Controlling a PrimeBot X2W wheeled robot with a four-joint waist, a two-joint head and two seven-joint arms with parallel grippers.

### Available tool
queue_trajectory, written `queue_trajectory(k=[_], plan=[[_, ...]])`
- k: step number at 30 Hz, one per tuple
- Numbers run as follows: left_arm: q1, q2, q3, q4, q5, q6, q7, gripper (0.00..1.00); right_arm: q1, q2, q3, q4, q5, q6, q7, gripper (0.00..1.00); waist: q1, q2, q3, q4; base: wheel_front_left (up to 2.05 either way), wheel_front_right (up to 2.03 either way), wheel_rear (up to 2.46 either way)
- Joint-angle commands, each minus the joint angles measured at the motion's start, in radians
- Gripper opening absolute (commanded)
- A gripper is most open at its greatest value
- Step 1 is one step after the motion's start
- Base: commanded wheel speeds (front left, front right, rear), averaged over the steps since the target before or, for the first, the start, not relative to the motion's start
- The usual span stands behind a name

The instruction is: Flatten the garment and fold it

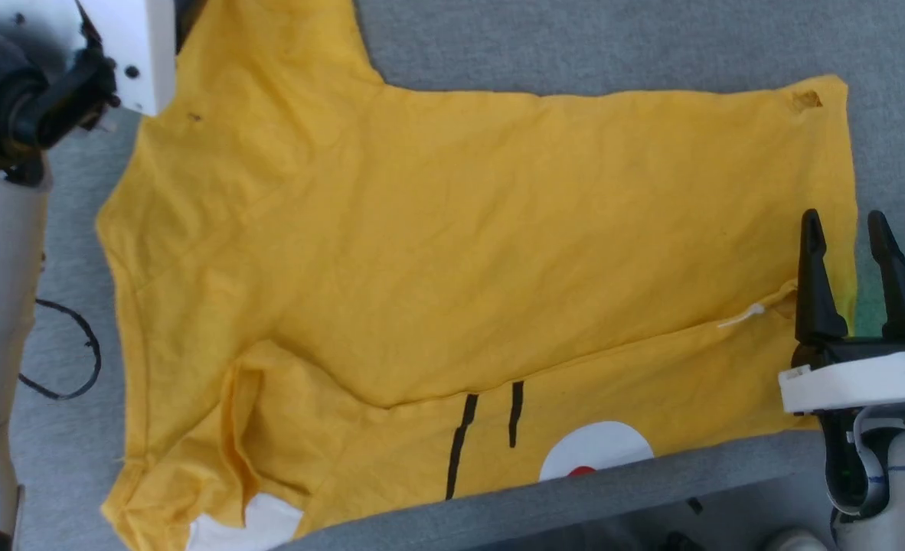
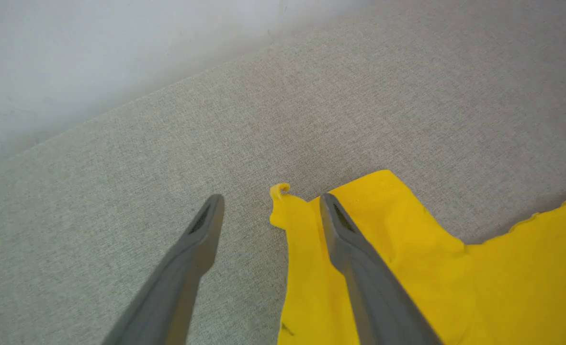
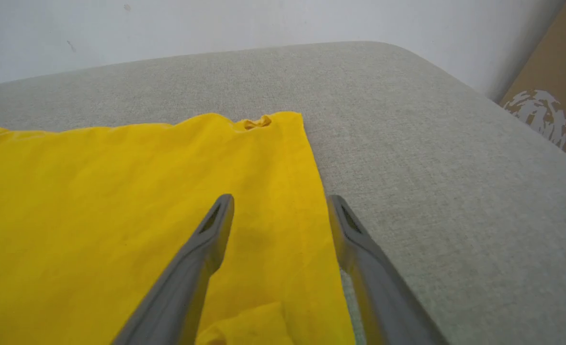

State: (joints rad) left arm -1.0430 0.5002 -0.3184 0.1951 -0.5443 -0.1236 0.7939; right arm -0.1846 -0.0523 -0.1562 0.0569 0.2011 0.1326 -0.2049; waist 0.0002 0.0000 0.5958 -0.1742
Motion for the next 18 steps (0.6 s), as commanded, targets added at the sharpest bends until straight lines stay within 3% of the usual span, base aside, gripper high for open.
queue_trajectory(k=[1,7,8,10,18], plan=[[-0.014,0.004,-0.001,0.006,0.004,-0.002,0.007,1.00,-0.016,0.002,0.000,0.004,0.007,-0.002,-0.008,1.00,-0.0002,0.0000,0.037,-0.037,0.00,0.00,0.00],[-0.015,0.019,-0.006,0.029,-0.002,0.018,0.063,1.00,-0.031,0.002,-0.003,0.034,0.015,-0.002,-0.024,1.00,-0.0002,0.0000,0.060,-0.055,0.00,0.00,0.00],[-0.010,0.022,-0.006,0.031,-0.002,0.022,0.069,0.57,-0.033,0.002,-0.003,0.037,0.016,-0.002,-0.026,1.00,-0.0002,0.0000,0.061,-0.057,0.00,0.00,0.00],[0.001,0.032,-0.009,0.032,0.001,0.024,0.076,0.00,-0.040,0.002,-0.004,0.042,0.017,-0.002,-0.029,1.00,-0.0002,0.0000,0.063,-0.058,0.00,0.00,0.00],[0.019,0.044,-0.003,0.012,-0.001,0.020,0.021,0.00,-0.061,0.002,-0.017,0.034,-0.015,-0.002,-0.027,1.00,-0.0002,0.0000,0.051,-0.040,0.00,0.00,0.00]])
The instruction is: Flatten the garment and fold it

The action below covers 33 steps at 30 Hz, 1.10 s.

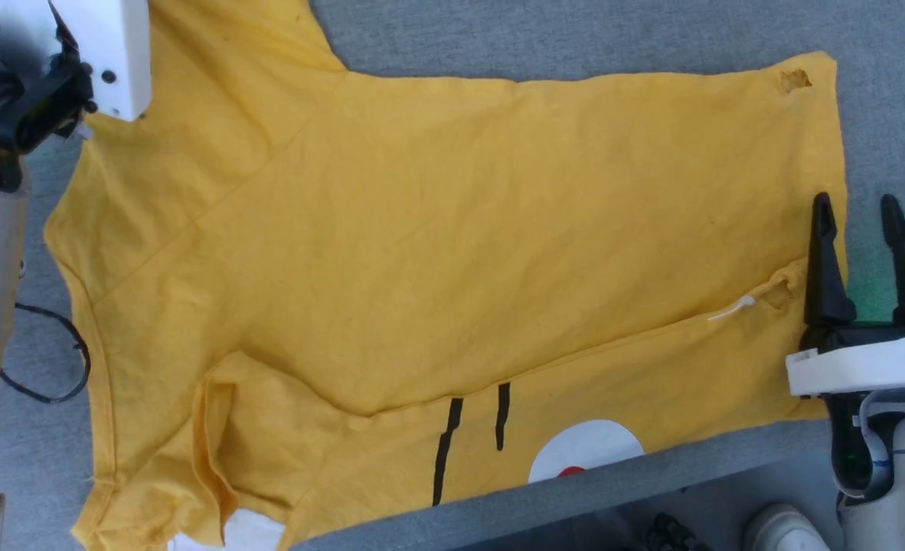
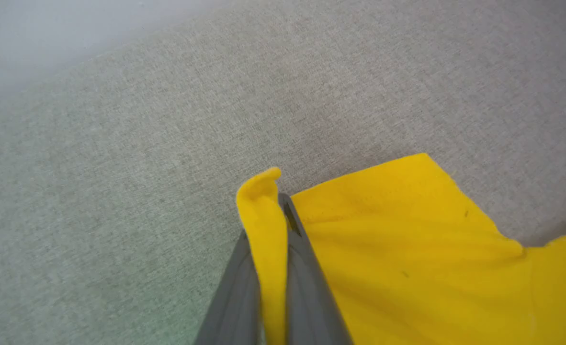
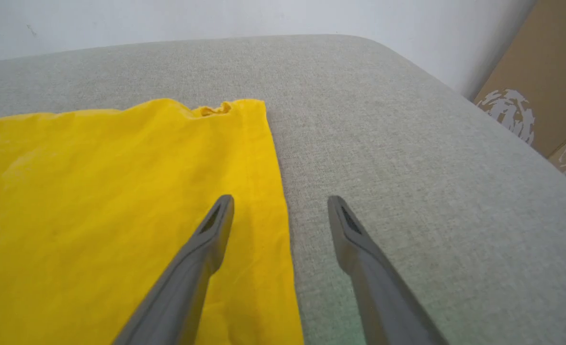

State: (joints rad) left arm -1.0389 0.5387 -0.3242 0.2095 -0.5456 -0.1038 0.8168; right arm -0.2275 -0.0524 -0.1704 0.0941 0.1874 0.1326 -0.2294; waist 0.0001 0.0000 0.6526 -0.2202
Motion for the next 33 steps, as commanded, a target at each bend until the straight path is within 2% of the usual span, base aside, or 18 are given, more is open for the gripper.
queue_trajectory(k=[1,8,17,23,33], plan=[[0.017,0.006,0.000,-0.009,0.000,-0.002,-0.013,0.00,-0.021,0.002,-0.007,-0.012,-0.012,-0.002,0.000,1.00,-0.0001,0.0000,-0.011,0.011,0.00,0.00,0.00],[0.058,0.015,-0.020,-0.063,-0.029,-0.016,-0.082,0.00,-0.073,0.002,-0.023,-0.129,-0.079,-0.002,0.111,1.00,-0.0001,0.0000,-0.043,0.050,0.00,0.00,0.00],[0.071,0.021,-0.036,-0.109,-0.050,-0.021,-0.113,0.00,-0.193,-0.092,-0.069,-0.177,0.017,-0.002,0.519,1.00,-0.0001,0.0000,-0.027,0.082,0.00,0.00,0.00],[0.059,0.018,-0.051,-0.117,-0.054,-0.022,-0.114,0.00,-0.265,-0.130,-0.091,-0.135,0.087,-0.002,0.732,1.00,-0.0001,0.0000,-0.013,0.094,0.00,0.00,0.00],[0.040,0.018,-0.072,-0.116,-0.061,-0.023,-0.110,0.00,-0.322,-0.157,-0.070,-0.021,0.100,-0.002,0.877,1.00,-0.0001,0.0000,-0.002,0.113,0.00,0.00,0.00]])
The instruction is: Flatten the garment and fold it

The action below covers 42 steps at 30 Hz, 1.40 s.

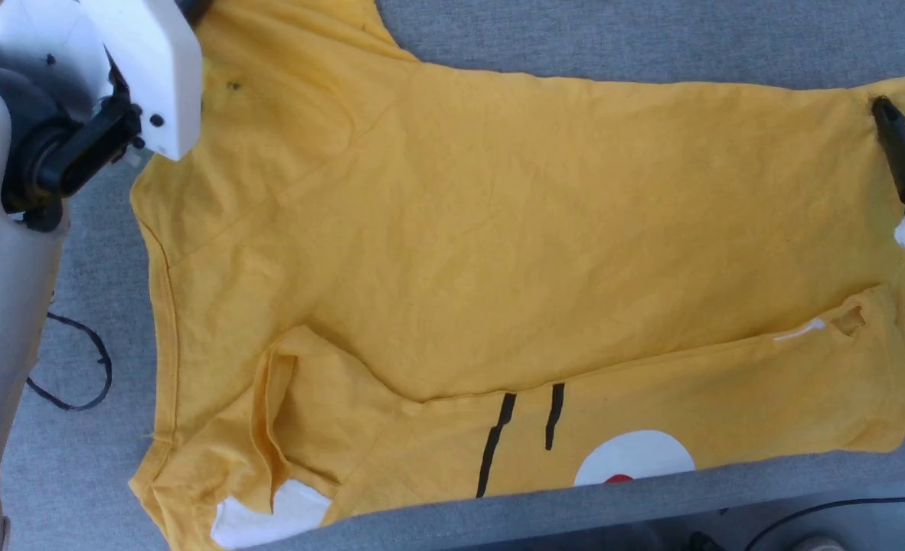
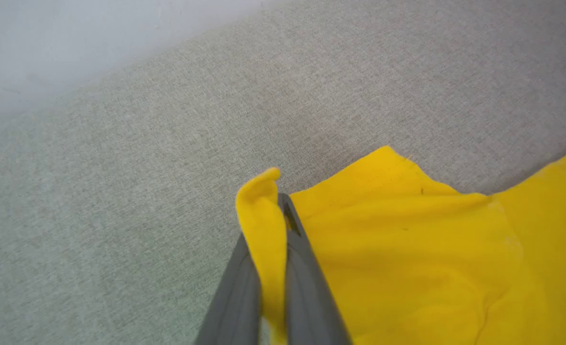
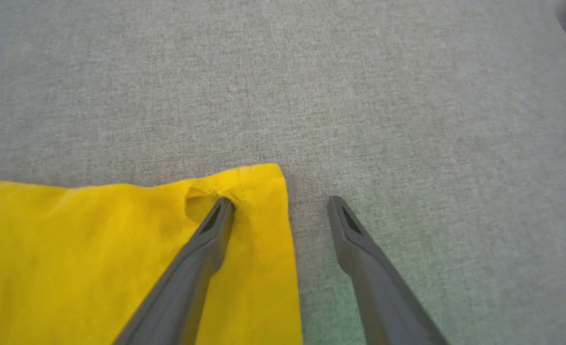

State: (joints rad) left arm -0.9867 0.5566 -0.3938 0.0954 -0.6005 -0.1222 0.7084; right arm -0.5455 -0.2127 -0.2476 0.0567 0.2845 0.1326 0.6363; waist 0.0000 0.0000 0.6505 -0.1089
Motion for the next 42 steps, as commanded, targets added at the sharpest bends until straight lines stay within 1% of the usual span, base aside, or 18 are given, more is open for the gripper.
queue_trajectory(k=[1,2,3,4,5,9,12,14,22,26,30,32,35,38,39,42], plan=[[-0.013,0.000,-0.004,-0.001,-0.007,-0.005,0.000,0.00,-0.007,0.003,0.011,0.025,0.004,-0.002,0.026,1.00,0.0000,0.0000,-0.001,0.003,0.00,0.00,0.00],[-0.014,0.000,-0.006,-0.001,-0.008,-0.005,0.000,0.00,-0.009,-0.001,0.019,0.031,0.005,-0.002,0.038,1.00,0.0000,0.0000,-0.002,0.004,0.00,0.00,0.00],[-0.015,0.000,-0.007,0.000,-0.009,-0.005,0.001,0.00,-0.012,-0.002,0.022,0.038,0.006,-0.002,0.048,0.84,0.0000,0.0000,-0.003,0.005,0.00,0.00,0.00],[-0.015,-0.001,-0.009,0.001,-0.010,-0.005,0.002,0.00,-0.017,-0.003,0.023,0.043,0.009,-0.002,0.053,0.37,0.0000,0.0000,-0.004,0.007,0.00,0.00,0.00],[-0.015,-0.001,-0.011,0.002,-0.011,-0.005,0.003,0.00,-0.022,-0.005,0.024,0.046,0.010,-0.002,0.055,0.00,0.0000,0.0000,-0.006,0.008,0.00,0.00,0.00],[-0.011,-0.003,-0.017,0.008,-0.014,-0.005,-0.005,0.00,-0.033,-0.005,0.025,0.059,0.008,-0.002,0.049,0.00,0.0000,0.0000,-0.020,0.008,0.00,0.00,0.00],[0.000,0.002,-0.016,0.012,-0.007,-0.005,-0.039,0.00,-0.034,-0.012,0.025,0.058,0.003,-0.002,0.024,0.00,0.0000,0.0000,-0.041,0.006,0.00,0.00,0.00],[0.006,0.007,-0.016,0.014,0.002,-0.006,-0.079,0.00,-0.034,-0.019,0.021,0.053,-0.007,-0.002,-0.005,0.00,0.0000,0.0000,-0.058,0.005,0.00,0.00,0.00],[0.013,0.006,-0.006,0.041,0.040,-0.007,-0.299,0.00,-0.040,-0.053,0.013,0.056,-0.045,-0.002,-0.140,0.00,0.0000,0.0000,-0.121,0.009,0.00,0.00,0.00],[0.018,0.004,0.000,0.059,0.041,-0.007,-0.375,0.00,-0.041,-0.071,0.018,0.070,-0.059,-0.002,-0.194,0.00,0.0000,0.0000,-0.143,0.019,0.00,0.00,0.00],[0.047,0.006,0.011,0.062,0.031,-0.007,-0.435,0.00,-0.031,-0.078,0.028,0.077,-0.049,-0.002,-0.233,0.00,0.0000,0.0000,-0.166,0.029,0.00,0.00,0.00],[0.077,0.013,0.018,0.046,0.028,-0.007,-0.465,0.00,-0.015,-0.079,0.031,0.074,-0.043,-0.002,-0.246,0.00,0.0000,0.0000,-0.178,0.033,0.00,0.00,0.00],[0.144,0.023,0.043,-0.003,0.010,0.007,-0.508,0.00,0.023,-0.076,0.026,0.057,-0.028,-0.002,-0.260,0.00,0.0000,0.0000,-0.198,0.041,0.00,0.00,0.00],[0.237,0.035,0.073,-0.076,-0.017,0.032,-0.540,0.00,0.079,-0.070,0.010,0.023,-0.002,-0.002,-0.269,0.00,0.0000,0.0000,-0.218,0.052,0.00,0.00,0.00],[0.237,0.035,0.073,-0.076,-0.017,0.032,-0.540,0.00,0.079,-0.070,0.010,0.023,-0.002,-0.002,-0.269,0.00,0.0000,0.0000,-0.218,0.052,0.00,0.00,0.00],[0.355,0.050,0.101,-0.165,-0.048,0.064,-0.553,0.00,0.151,-0.057,-0.015,-0.022,0.024,-0.002,-0.268,0.00,0.0000,0.0000,-0.238,0.059,0.00,0.00,0.00]])
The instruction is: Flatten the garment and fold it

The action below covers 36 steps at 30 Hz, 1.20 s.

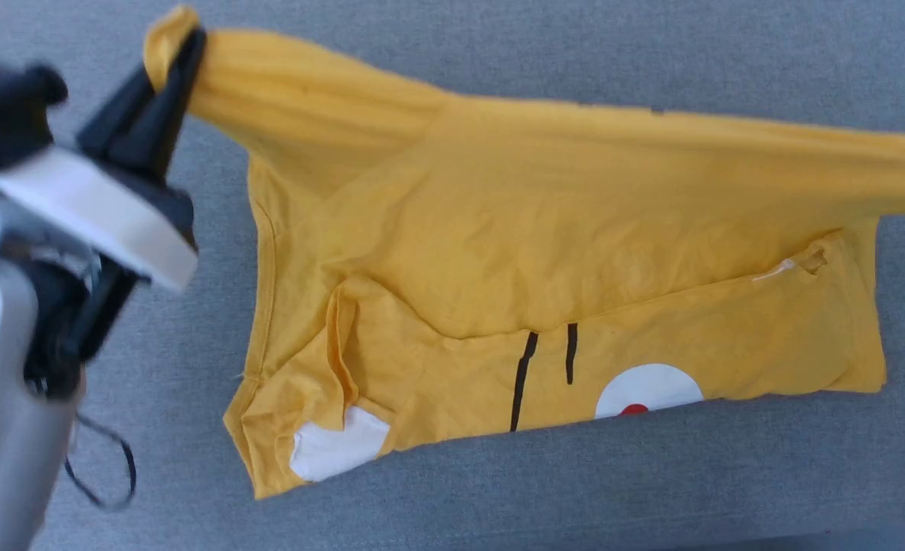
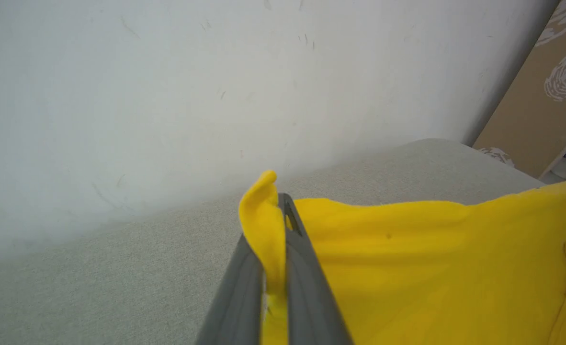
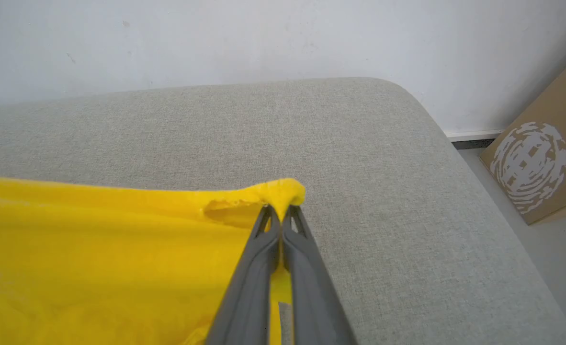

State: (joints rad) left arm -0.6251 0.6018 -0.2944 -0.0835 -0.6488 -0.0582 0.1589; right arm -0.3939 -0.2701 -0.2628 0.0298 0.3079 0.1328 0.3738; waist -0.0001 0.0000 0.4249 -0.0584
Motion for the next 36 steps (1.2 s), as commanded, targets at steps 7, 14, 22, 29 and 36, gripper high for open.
queue_trajectory(k=[7,14,22,29,36], plan=[[0.286,0.019,0.055,-0.174,-0.060,0.085,-0.033,0.00,0.177,0.049,-0.057,-0.100,0.052,-0.002,0.016,0.00,0.0001,0.0000,-0.042,0.017,0.00,0.00,0.00],[0.522,0.010,0.078,-0.265,-0.124,0.142,-0.040,0.00,0.311,0.097,-0.100,-0.154,0.102,-0.002,0.072,0.01,0.0001,0.0000,-0.047,0.018,0.00,0.00,0.00],[0.638,0.009,0.059,-0.252,-0.196,0.146,0.011,0.00,0.361,0.108,-0.091,-0.133,0.102,-0.002,0.118,0.07,0.0001,0.0000,-0.042,0.019,0.00,0.00,0.00],[0.561,-0.013,-0.009,-0.118,-0.212,0.114,0.080,0.00,0.319,0.103,-0.026,-0.042,0.068,-0.002,0.148,0.09,0.0001,0.0000,-0.036,0.021,0.00,0.00,0.00],[0.454,-0.059,-0.069,0.053,-0.231,0.083,0.146,0.00,0.247,0.103,0.029,0.076,0.047,-0.002,0.145,0.23,0.0001,0.0000,-0.022,0.019,0.00,0.00,0.00]])
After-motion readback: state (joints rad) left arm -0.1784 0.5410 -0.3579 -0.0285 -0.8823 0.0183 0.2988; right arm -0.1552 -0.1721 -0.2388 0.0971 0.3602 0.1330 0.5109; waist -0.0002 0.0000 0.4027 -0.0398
